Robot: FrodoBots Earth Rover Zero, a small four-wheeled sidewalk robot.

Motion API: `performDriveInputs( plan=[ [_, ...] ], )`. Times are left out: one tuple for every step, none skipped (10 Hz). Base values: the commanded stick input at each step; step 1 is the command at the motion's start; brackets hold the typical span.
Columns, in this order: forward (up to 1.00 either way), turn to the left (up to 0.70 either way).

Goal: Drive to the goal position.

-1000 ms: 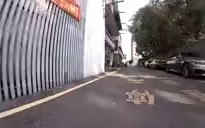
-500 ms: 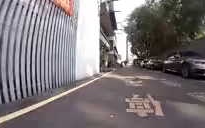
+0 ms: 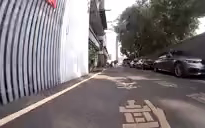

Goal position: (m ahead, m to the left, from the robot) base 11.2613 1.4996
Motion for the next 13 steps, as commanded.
performDriveInputs(
  plan=[
    [0.7, 0.0],
    [0.7, 0.0],
    [0.7, 0.0],
    [0.7, 0.0],
    [0.7, -0.01],
    [0.7, -0.05],
    [0.7, -0.14],
    [0.7, -0.04],
    [0.7, 0.0],
    [0.7, 0.0],
    [0.7, 0.0],
    [0.7, 0.0],
    [0.7, 0.0]
  ],
)
